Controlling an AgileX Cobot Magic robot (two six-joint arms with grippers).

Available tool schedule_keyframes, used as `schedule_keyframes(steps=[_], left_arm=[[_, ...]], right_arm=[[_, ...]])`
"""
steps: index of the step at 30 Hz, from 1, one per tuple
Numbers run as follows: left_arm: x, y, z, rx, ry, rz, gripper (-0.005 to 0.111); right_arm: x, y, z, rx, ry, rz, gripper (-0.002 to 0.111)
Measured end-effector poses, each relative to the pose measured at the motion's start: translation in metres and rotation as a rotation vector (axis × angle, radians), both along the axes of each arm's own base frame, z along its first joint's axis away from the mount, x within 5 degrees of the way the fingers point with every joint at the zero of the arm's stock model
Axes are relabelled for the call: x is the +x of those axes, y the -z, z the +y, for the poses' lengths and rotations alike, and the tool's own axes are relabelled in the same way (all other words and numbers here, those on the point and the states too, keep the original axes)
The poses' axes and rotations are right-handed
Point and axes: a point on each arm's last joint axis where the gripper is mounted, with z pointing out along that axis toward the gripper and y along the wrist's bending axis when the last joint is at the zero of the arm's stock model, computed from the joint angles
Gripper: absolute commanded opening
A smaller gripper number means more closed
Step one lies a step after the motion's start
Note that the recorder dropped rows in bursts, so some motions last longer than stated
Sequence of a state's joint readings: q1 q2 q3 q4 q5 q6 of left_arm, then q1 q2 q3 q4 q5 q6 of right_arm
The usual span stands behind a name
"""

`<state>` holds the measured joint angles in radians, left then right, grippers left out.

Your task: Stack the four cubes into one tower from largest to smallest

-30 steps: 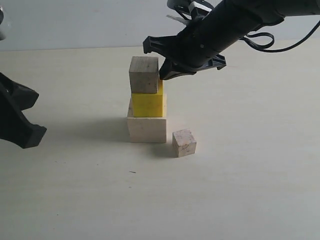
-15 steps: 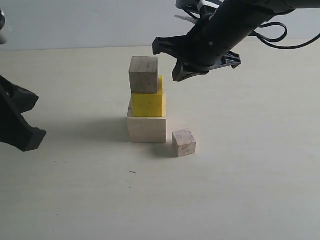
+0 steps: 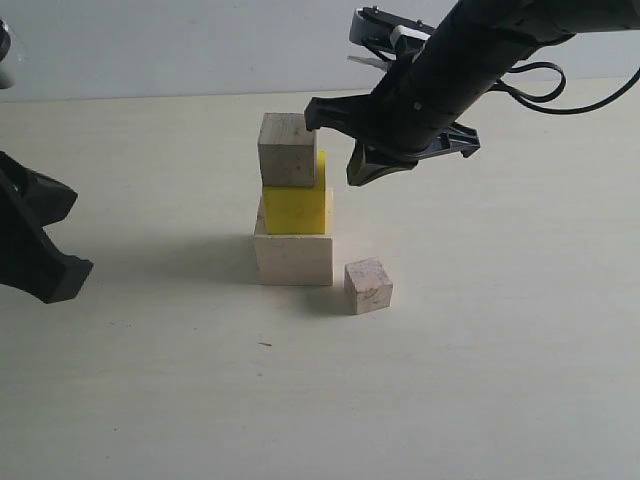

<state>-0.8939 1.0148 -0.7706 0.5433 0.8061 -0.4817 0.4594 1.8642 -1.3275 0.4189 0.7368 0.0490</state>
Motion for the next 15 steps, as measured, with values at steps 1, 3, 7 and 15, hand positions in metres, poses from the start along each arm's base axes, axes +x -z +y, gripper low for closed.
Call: schedule_keyframes(steps=[1,3,7,15], left_arm=[[0.0,0.0,0.0,0.0,0.0,0.0,0.0],[0.0,0.0,0.0,0.0,0.0,0.0,0.0],[0.0,0.0,0.0,0.0,0.0,0.0,0.0],[0.0,0.0,0.0,0.0,0.0,0.0,0.0]], right_arm=[[0.001,0.003,0.0,0.0,0.002,0.008,0.0],[0.001,0.006,0.002,0.008,0.005,0.022,0.0],[0.002,0.011,0.004,0.027,0.01,0.042,0.0],[0.002,0.013,0.006,0.039,0.018,0.052,0.0]])
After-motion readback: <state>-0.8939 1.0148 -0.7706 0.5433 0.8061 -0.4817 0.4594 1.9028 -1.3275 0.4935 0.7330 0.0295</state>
